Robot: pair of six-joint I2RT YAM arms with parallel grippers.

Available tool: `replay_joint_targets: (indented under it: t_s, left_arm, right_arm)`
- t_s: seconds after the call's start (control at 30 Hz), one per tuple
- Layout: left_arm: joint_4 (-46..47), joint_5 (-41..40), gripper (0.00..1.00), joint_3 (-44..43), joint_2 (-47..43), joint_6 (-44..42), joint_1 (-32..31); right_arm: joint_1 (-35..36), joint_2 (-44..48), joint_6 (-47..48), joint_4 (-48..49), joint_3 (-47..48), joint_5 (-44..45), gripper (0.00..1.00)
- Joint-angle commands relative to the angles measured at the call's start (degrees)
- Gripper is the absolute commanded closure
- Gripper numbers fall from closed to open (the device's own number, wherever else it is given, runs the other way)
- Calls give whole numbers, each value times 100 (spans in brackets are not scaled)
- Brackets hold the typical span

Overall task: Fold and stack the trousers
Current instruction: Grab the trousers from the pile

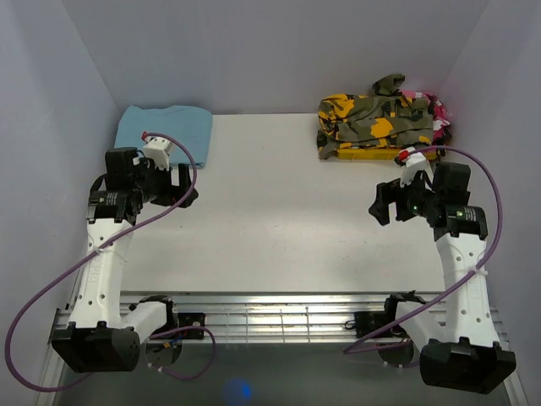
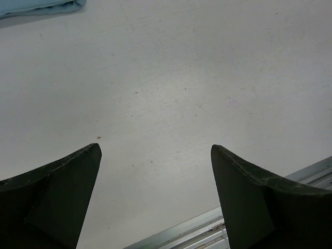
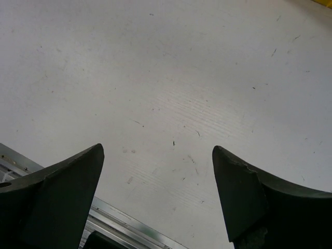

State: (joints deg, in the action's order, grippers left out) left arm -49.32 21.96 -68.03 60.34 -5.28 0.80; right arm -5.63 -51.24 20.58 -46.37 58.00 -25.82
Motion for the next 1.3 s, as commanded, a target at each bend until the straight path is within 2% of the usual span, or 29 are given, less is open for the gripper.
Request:
replay_joint_targets:
  t_s: [0.0, 0.07, 0.1, 0.2, 0.23, 0.3, 0.33, 0.37, 0.5, 0.57, 0.73, 0.87, 1.27]
  left_arm:
    - [-17, 396, 2, -289, 48, -79, 17]
    - [132, 555, 2, -351, 179, 52, 17]
    - [299, 599, 2, -395, 224, 105, 17]
    - [667, 810, 2, -562, 391, 308, 17]
    - [756, 880, 2, -623, 426, 369, 17]
    - [1002, 1003, 2, -685, 531, 413, 17]
    - [1090, 1004, 2, -694, 558, 431, 17]
    - [1178, 1012, 2, -685, 576, 440, 26]
    - [1565, 1030, 2, -563, 672, 466, 17]
    - [1671, 1083, 2, -396, 708, 466, 17]
    - [1935, 1162, 2, -35, 769, 642, 17]
    - [2031, 1118, 2, 176, 787, 616, 17]
    - [2128, 1197, 2, 308, 927, 695, 17]
  right_arm:
    - [-26, -578, -492, 444, 876, -11, 10]
    - [-26, -1278, -572, 523, 1448, 68, 10]
    - [-35, -1561, -616, 541, 2104, 112, 10]
    - [-79, -2730, -853, 533, 3197, 218, 10]
    - [-105, -3029, -984, 524, 3922, 218, 10]
    - [-201, -3899, -1064, 550, 4603, 253, 10]
    - [-245, -4180, -1134, 567, 5259, 306, 10]
    - [-341, -4749, -1300, 576, 5579, 376, 10]
    - [-518, -5877, -1600, 874, 6679, 1235, 10]
    - [-702, -6430, -1583, 936, 7153, 1317, 10]
    - [-984, -7012, -1531, 1384, 6998, 1554, 10]
    - [-1142, -7206, -1469, 1385, 6725, 1589, 10]
    - [-1142, -7760, -1609, 1394, 6628, 1361, 8]
